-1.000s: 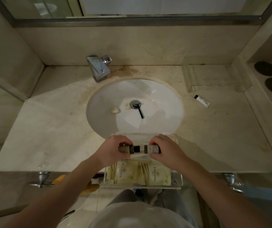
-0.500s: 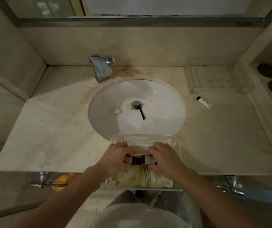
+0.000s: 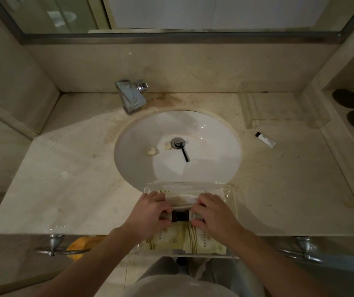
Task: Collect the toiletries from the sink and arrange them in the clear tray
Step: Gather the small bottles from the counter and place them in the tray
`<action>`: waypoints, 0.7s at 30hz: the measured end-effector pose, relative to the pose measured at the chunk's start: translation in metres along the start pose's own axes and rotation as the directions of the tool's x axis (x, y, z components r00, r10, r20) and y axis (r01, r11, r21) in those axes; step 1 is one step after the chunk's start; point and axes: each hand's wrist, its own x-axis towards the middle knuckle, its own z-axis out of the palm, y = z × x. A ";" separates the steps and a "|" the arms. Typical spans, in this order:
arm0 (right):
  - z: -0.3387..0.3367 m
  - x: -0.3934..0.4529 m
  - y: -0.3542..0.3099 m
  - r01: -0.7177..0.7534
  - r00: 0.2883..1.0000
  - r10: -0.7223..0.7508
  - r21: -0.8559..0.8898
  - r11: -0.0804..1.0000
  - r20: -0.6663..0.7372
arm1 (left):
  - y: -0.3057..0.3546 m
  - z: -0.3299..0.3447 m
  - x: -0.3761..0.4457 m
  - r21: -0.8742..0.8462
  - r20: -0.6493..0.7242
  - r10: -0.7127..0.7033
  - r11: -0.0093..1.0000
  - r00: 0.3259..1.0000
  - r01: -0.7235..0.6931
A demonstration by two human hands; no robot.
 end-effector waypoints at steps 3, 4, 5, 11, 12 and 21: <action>0.001 0.002 0.000 0.009 0.999 -0.010 -0.009 1.000 -0.031 | -0.002 0.001 0.000 0.024 -0.001 0.014 1.000 1.000 -0.014; 0.001 0.002 0.001 0.018 0.999 -0.018 -0.015 1.000 -0.033 | -0.001 0.001 0.000 0.034 -0.002 0.018 0.999 1.000 -0.017; 0.001 0.002 0.001 0.025 0.999 -0.026 -0.022 0.999 -0.032 | 0.000 0.001 0.001 0.047 -0.006 0.026 0.999 1.000 -0.025; -0.002 0.002 0.001 0.048 0.999 -0.048 -0.077 0.996 -0.004 | -0.002 0.001 0.001 0.147 0.044 0.048 0.988 0.998 -0.054; -0.003 0.002 0.001 0.057 0.998 -0.057 -0.093 0.994 0.005 | -0.002 0.003 0.000 0.166 0.055 0.058 0.984 0.997 -0.066; 0.001 -0.004 0.004 0.190 0.981 -0.191 -0.007 0.982 -0.032 | -0.003 0.005 -0.004 0.162 0.028 0.139 0.976 0.990 -0.142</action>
